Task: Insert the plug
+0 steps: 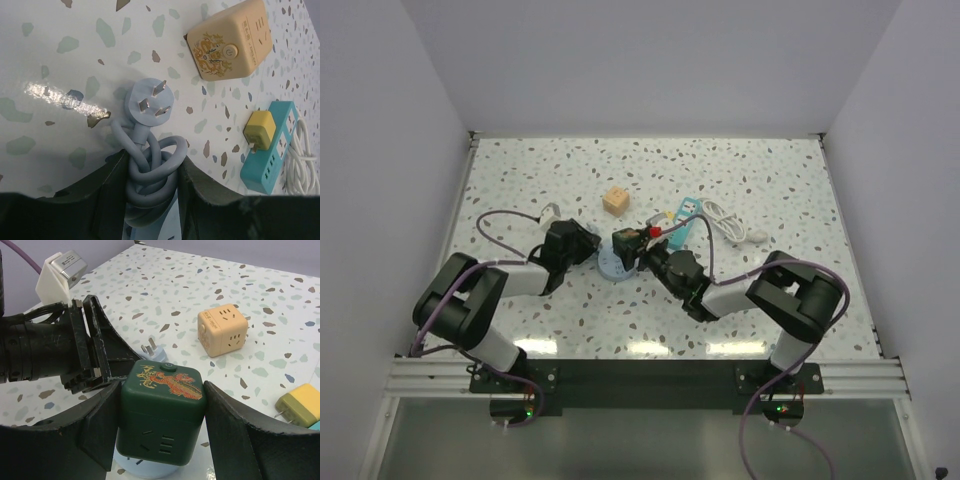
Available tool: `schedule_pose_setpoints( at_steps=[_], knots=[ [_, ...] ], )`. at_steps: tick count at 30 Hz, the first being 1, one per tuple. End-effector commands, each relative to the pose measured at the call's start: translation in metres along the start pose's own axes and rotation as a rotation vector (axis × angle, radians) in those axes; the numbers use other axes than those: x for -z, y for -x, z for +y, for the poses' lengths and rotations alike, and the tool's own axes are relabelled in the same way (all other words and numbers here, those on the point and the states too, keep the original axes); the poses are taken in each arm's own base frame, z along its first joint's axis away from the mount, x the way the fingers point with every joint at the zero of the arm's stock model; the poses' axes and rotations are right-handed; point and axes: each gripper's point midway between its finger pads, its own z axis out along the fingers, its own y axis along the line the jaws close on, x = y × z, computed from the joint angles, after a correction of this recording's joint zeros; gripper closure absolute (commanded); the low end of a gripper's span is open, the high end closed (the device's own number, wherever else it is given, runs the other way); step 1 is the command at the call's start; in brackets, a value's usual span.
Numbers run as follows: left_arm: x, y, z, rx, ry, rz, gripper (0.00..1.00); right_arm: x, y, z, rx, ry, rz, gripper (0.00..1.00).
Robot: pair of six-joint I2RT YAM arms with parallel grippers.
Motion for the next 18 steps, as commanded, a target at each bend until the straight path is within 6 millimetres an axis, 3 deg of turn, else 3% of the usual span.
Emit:
schedule_pose_setpoints(
  at_steps=[1, 7, 18],
  knots=[
    [-0.001, -0.032, 0.004, -0.009, 0.002, 0.134, 1.0, -0.008, 0.035, 0.004, -0.022, -0.031, -0.158, 1.0],
    [-0.004, -0.035, 0.005, 0.022, -0.002, 0.136, 1.0, -0.006, 0.034, 0.007, 0.0, -0.064, -0.177, 1.0],
    [-0.005, -0.035, 0.002, 0.042, -0.015, 0.133, 1.0, -0.006, 0.016, 0.002, 0.006, -0.11, -0.171, 1.0]
  ],
)
